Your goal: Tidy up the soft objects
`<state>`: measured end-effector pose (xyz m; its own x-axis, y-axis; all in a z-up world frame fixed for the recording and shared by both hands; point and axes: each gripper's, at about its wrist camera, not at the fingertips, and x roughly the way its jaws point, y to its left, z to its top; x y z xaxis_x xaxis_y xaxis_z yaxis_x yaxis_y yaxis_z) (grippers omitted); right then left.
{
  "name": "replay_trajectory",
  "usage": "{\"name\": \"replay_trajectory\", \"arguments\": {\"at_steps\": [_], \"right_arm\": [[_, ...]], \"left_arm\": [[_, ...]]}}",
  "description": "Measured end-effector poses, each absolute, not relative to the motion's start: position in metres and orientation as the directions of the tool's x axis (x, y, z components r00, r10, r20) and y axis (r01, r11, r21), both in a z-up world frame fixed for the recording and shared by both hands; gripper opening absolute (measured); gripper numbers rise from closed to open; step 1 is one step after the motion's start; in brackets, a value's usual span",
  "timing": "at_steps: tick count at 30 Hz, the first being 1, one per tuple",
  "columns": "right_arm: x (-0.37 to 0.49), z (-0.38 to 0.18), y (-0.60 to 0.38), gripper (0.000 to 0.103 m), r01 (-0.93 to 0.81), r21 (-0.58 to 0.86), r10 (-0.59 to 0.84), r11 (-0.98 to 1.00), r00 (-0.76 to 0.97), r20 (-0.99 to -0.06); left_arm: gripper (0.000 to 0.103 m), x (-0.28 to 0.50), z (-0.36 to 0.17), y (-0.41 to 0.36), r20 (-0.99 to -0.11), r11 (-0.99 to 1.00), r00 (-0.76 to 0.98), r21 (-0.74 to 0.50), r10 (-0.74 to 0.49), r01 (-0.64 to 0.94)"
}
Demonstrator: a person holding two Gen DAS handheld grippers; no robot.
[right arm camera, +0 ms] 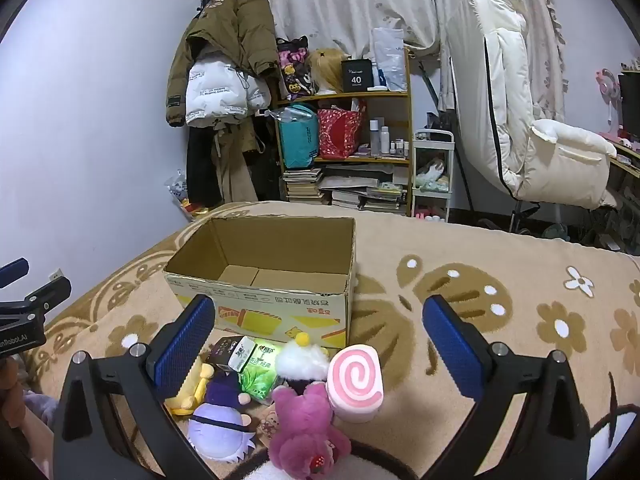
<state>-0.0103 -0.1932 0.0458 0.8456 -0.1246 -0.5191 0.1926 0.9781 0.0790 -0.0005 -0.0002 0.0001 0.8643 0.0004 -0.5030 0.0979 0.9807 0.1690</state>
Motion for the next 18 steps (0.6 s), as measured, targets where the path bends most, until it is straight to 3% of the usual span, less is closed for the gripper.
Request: {"name": "replay_trajectory", "arguments": {"at_steps": [18], "right_arm": [[-0.0106, 0.0463, -0.1927, 0.103, 0.193, 0.070, -0.130, 0.979, 0.846, -0.518]], "left_arm": [[0.103, -0.0001, -0.0002, -0.0001, -0.512, 0.981, 0.859, 0.165, -0.004, 0.103]]}}
